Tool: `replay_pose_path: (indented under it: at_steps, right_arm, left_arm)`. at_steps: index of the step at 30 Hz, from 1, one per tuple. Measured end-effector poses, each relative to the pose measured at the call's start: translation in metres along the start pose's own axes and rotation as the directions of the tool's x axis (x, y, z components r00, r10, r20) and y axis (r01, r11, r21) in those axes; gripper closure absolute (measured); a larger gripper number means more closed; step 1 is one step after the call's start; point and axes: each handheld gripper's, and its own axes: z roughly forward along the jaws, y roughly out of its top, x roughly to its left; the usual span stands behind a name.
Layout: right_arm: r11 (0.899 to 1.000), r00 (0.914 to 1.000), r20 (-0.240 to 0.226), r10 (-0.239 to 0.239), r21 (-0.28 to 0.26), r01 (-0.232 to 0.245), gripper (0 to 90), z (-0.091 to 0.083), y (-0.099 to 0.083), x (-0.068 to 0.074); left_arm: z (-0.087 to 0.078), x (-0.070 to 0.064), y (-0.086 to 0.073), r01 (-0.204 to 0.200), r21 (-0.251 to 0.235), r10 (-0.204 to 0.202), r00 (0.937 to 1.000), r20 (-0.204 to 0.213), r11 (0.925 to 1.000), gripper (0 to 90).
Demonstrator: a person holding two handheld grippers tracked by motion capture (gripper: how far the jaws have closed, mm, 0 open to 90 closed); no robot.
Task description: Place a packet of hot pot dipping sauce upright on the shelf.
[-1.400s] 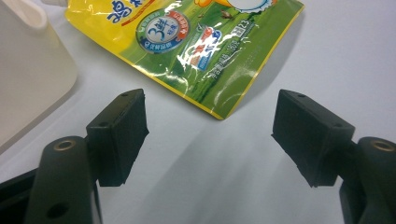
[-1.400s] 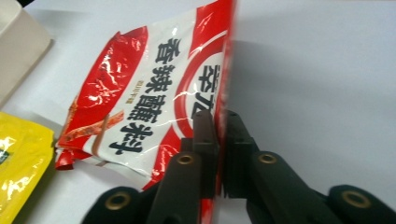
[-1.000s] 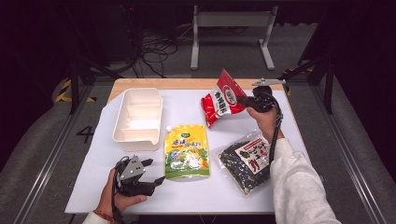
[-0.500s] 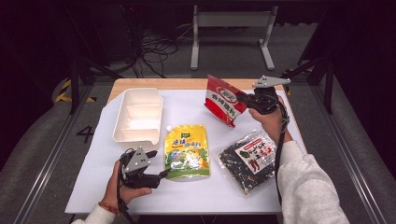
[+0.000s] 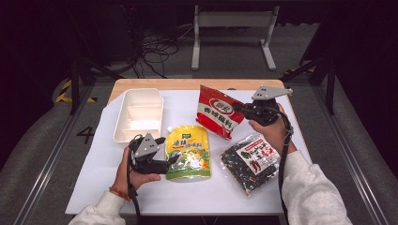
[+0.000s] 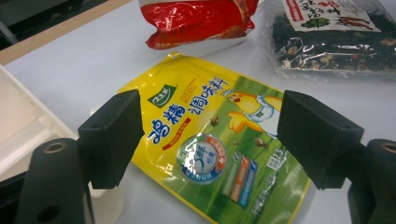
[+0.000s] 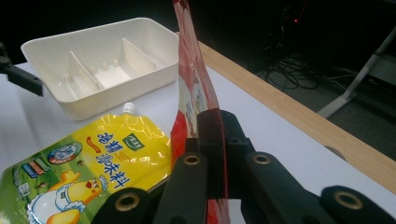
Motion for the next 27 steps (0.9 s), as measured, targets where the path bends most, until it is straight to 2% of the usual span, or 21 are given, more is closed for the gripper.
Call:
replay_pose_path:
  at_steps: [7, 9, 12, 13, 14, 18, 23, 27]
  right_arm:
    - [0.999, 0.9995, -0.027, -0.016, -0.033, 0.015, 88.9, -0.008, 0.002, 0.004]
    - [0.999, 0.999, -0.039, -0.023, -0.043, 0.022, 88.9, -0.01, 0.003, 0.005]
    - [0.998, 0.9981, -0.052, -0.033, -0.049, 0.031, 88.9, -0.011, 0.005, 0.007]
    - [0.998, 0.9972, -0.063, -0.041, -0.054, 0.038, 88.9, -0.012, 0.006, 0.009]
    - [0.998, 0.9967, -0.067, -0.045, -0.054, 0.042, 88.9, -0.012, 0.006, 0.01]
    - [0.995, 0.9913, -0.106, -0.078, -0.062, 0.072, 88.9, -0.01, 0.009, 0.017]
    - [0.992, 0.9819, -0.155, -0.108, -0.085, 0.096, 88.9, -0.01, 0.013, 0.022]
    - [0.988, 0.9711, -0.193, -0.14, -0.096, 0.124, 88.9, -0.008, 0.017, 0.027]
  left_arm:
    - [0.01, 0.007, 0.009, -0.004, -0.003, 0.004, 0.9999, 0.012, 1.0, 21.3]
    - [0.017, 0.017, 0.023, 0.012, -0.014, -0.011, 0.9996, 0.025, 0.9998, 19.3]
    - [0.026, 0.025, 0.033, 0.004, -0.008, -0.004, 0.9998, 0.018, 1.0, 18.5]
    - [0.029, 0.027, 0.035, 0.019, -0.01, -0.018, 0.9994, 0.03, 0.9998, 16.3]
    - [0.033, 0.03, 0.038, 0.02, -0.013, -0.019, 0.9995, 0.025, 0.9997, 15.9]
    - [0.048, 0.036, 0.051, -0.005, -0.003, 0.006, 0.9995, 0.031, 1.0, 13.5]
    - [0.055, 0.042, 0.061, 0.004, -0.022, -0.003, 0.9984, 0.057, 0.9998, 12.0]
    - [0.057, 0.042, 0.067, 0.004, -0.01, -0.003, 0.9974, 0.072, 0.9999, 12.2]
